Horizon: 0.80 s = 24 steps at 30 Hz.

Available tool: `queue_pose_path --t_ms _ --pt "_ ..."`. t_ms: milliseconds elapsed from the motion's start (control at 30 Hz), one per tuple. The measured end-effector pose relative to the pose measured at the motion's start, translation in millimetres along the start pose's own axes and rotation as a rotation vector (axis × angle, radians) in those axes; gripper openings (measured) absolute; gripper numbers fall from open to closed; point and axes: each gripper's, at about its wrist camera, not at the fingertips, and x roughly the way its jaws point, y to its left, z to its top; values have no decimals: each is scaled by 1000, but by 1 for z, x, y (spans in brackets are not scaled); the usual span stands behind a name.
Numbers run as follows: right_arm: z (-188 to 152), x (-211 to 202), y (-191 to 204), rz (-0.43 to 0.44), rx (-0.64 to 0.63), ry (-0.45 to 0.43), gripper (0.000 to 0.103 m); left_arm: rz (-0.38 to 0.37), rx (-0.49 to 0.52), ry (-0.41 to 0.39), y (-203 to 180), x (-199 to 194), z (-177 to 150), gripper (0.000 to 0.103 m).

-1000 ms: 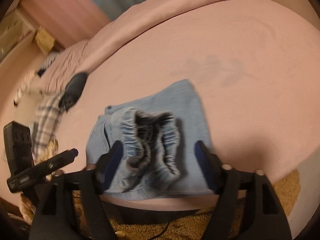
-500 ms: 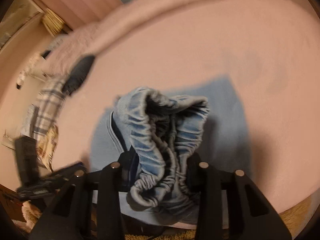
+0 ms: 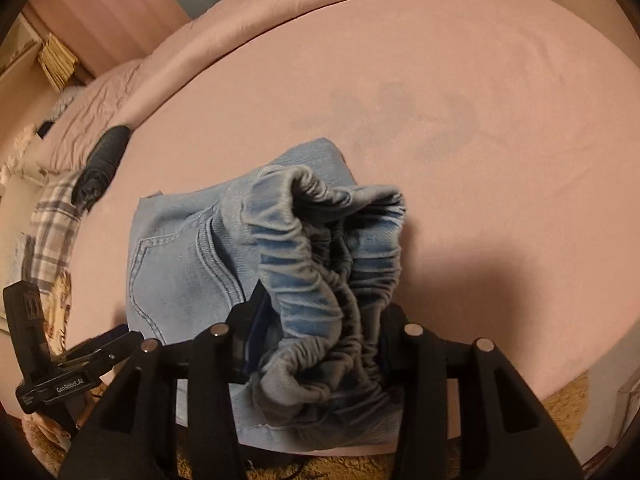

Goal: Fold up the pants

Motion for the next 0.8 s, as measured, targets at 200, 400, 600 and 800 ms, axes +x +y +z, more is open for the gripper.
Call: queue_pose_path --t_ms 200,400,600,800 --pt "10 -29 26 -87 -53 -60 57 -10 -7 8 0 0 1 77" --pt "8 -69 46 -92 -185 -186 57 -47 -14 17 1 -7 5 69" --pt "-3 -12 38 -118 -179 -34 31 -85 -3 -25 -2 -13 26 69" --pt "-7 -5 12 -123 -126 -35 11 -114 -8 -34 1 2 55 55"
